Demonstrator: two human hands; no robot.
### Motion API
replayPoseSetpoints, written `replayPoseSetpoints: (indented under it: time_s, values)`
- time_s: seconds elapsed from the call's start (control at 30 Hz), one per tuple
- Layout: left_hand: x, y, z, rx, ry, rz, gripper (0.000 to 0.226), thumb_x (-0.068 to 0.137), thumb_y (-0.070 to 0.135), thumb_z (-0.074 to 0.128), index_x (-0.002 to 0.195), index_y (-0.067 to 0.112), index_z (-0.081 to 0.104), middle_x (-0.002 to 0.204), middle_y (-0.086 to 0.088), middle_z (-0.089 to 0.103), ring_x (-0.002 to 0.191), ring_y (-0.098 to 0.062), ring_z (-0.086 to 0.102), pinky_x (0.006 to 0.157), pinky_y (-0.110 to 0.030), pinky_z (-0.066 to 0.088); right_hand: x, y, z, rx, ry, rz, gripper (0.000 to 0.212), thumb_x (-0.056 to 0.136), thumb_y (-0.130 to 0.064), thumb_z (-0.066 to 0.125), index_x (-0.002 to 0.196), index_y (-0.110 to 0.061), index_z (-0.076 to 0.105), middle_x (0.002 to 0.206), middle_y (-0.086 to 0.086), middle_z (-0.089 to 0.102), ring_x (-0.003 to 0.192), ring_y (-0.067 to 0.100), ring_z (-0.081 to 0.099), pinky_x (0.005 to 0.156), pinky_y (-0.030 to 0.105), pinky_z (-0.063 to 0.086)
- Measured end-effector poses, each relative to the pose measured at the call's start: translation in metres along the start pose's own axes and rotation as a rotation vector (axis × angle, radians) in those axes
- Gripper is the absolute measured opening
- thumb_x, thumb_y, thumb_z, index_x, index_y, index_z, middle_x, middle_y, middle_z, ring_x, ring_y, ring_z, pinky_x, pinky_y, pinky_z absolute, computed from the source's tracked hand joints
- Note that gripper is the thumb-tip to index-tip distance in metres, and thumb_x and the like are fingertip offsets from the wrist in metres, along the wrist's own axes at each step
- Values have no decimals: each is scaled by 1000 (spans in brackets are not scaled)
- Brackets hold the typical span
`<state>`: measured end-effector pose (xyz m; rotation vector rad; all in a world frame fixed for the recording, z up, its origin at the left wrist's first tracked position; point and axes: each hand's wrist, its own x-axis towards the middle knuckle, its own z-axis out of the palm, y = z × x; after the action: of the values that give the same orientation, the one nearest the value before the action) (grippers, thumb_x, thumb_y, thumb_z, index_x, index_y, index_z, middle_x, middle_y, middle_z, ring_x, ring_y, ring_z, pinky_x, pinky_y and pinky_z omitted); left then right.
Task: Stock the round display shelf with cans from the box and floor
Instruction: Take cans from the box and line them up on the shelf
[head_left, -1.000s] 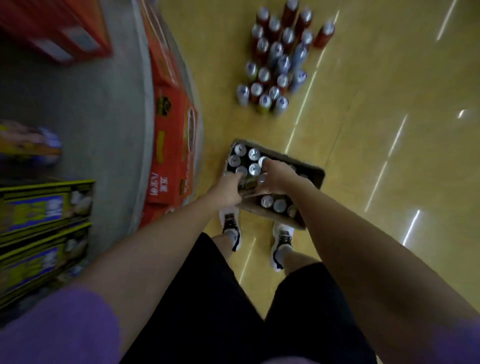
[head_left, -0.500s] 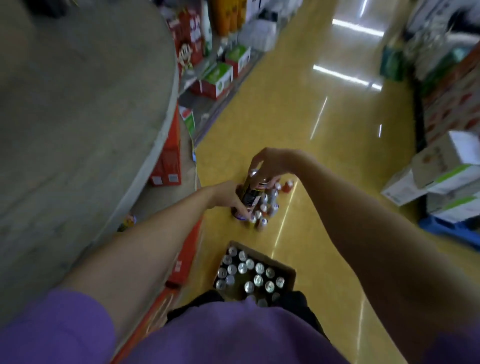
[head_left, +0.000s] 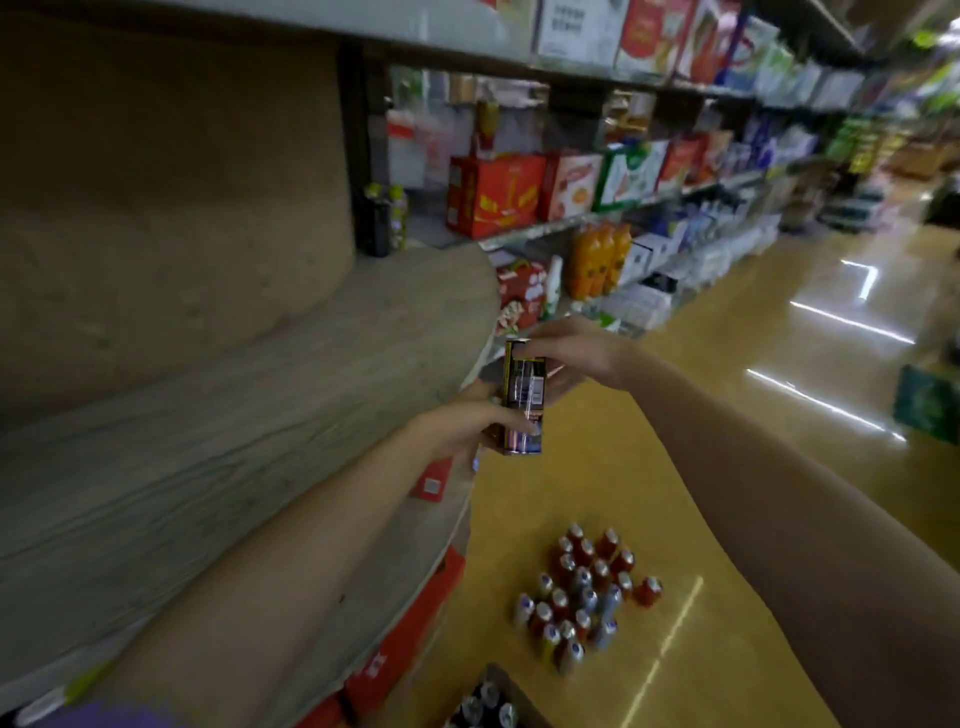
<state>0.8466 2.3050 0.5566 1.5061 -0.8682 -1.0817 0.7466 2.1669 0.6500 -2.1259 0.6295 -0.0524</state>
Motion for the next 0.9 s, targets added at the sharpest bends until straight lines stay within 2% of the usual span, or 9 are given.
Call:
replayPoseSetpoints:
  time_s: [0.1,0.2,0.3,0.37,0.53,0.63,0.73,0.8,0.9]
  values:
    - [-33,15,-10,-89,102,33,56,63,13,80,115,0,65,108,-21,70,95,-34,67,84,-43,52,-1,-24,13,88,108,-89,38,86,-38,72,103,-4,68,96,13,73,80,22,72,64,31,58]
    - [-75,25,-23,-172,228,65,36,72,12,74,106,5,66,96,-16,70,80,-25,69,71,-33,55,0,-47,37,133,79,-119,51,84,-48,70,104,-1,69,87,14,71,73,28,67,70,45,60]
    - [-121,25,-36,-157,327,76,44,75,17,75,116,7,59,96,-15,67,78,-24,67,62,-31,56,0,-75,70,78,14,-154,48,84,-53,67,92,-6,69,71,6,60,62,19,56,51,30,53]
    - [-153,19,-43,-84,403,70,42,78,19,79,115,11,62,96,-10,68,84,-21,66,69,-34,57,-4,-97,95,-23,-41,-197,46,83,-57,66,80,-10,66,63,2,55,57,16,53,49,26,48]
    - [-231,1,-62,-121,676,71,40,74,8,83,110,8,67,88,-2,71,78,-17,66,65,-32,56,-25,-157,162,-155,-140,-273,54,81,-67,55,67,-16,61,50,0,52,47,18,45,52,23,40]
    - [-270,-7,-79,-179,799,99,60,60,14,88,116,10,65,102,-7,73,84,-20,69,71,-34,57,-41,-188,192,-147,-234,-341,54,86,-67,51,66,-18,59,58,1,51,51,17,44,54,24,40]
    - [-304,-15,-97,-263,910,171,79,46,25,91,118,10,62,114,-14,70,97,-29,70,88,-46,57,-53,-208,216,-80,-388,-421,50,88,-65,53,86,-16,64,76,2,58,66,17,50,55,25,43]
    - [-326,-18,-111,-315,909,201,75,51,19,89,118,7,60,117,-19,68,102,-34,68,95,-52,53,-56,-219,234,-9,-466,-473,43,87,-60,59,96,-19,68,89,3,65,73,17,55,57,28,46]
    - [-359,-24,-136,-326,828,201,54,67,0,76,118,1,61,110,-20,68,96,-31,65,90,-43,52,-59,-238,267,39,-478,-517,34,83,-48,71,101,-19,68,93,5,71,75,19,60,60,31,45]
